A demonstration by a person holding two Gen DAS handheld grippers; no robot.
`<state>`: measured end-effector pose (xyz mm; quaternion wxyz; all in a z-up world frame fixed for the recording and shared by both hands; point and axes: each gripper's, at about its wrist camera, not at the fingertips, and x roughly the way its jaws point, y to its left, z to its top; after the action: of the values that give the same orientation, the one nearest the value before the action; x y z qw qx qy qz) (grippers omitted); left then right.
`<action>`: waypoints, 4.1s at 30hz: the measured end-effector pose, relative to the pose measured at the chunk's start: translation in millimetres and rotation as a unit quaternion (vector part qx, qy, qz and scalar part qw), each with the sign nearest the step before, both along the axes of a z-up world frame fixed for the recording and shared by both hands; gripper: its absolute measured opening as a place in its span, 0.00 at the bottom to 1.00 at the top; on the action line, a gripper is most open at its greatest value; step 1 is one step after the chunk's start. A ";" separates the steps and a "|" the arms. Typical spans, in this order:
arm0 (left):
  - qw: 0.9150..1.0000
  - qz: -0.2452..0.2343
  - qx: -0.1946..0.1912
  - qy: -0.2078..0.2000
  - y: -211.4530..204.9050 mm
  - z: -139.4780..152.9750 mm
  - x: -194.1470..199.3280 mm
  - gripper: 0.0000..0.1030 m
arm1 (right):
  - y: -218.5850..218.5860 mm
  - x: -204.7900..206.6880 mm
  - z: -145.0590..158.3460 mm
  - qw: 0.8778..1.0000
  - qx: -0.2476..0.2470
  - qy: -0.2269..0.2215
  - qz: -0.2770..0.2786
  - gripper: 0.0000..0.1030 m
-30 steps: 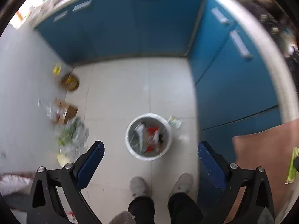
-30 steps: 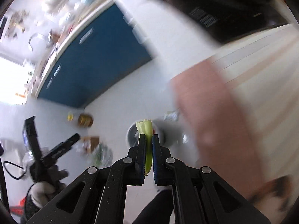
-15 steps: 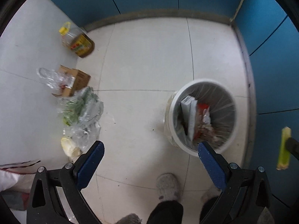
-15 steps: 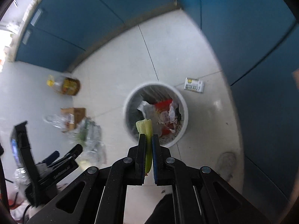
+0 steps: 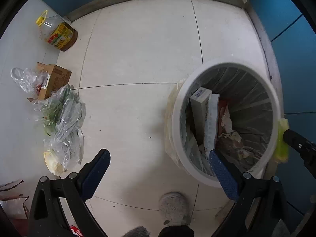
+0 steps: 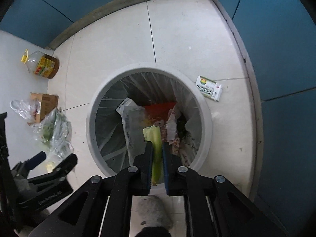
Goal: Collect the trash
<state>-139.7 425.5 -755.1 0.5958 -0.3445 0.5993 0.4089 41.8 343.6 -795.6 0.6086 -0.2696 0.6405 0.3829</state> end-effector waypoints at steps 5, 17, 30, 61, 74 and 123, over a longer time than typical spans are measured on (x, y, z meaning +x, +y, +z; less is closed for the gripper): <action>1.000 -0.003 0.013 -0.015 -3.0 63.3 -4.6 0.99 | -13.7 -1.8 65.6 0.999 0.006 -0.042 -0.001 0.65; 0.992 -0.051 0.093 -0.066 -62.6 321.2 -16.9 0.99 | -89.2 -24.4 340.0 0.990 0.049 -0.135 0.006 1.00; 0.979 -0.033 0.163 -0.120 -198.5 540.2 -42.6 0.99 | -221.2 -54.9 596.6 0.976 0.142 -0.165 0.019 1.00; 0.954 -0.020 0.191 -0.232 -331.4 687.1 -81.9 0.99 | -370.2 -81.9 778.3 0.960 0.244 -0.131 0.046 1.00; 0.957 -0.017 0.178 -0.228 -339.9 682.2 -90.5 0.99 | -374.9 -89.2 774.1 0.962 0.241 -0.120 0.049 1.00; 0.963 -0.019 0.173 -0.208 -364.5 674.3 -96.5 0.99 | -407.0 -86.4 759.9 0.968 0.224 -0.108 0.033 1.00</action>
<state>-236.2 61.0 -80.8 0.7654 -0.3020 0.3892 0.4141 -44.7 -63.4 -35.7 0.7063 -0.1867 0.4596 0.5051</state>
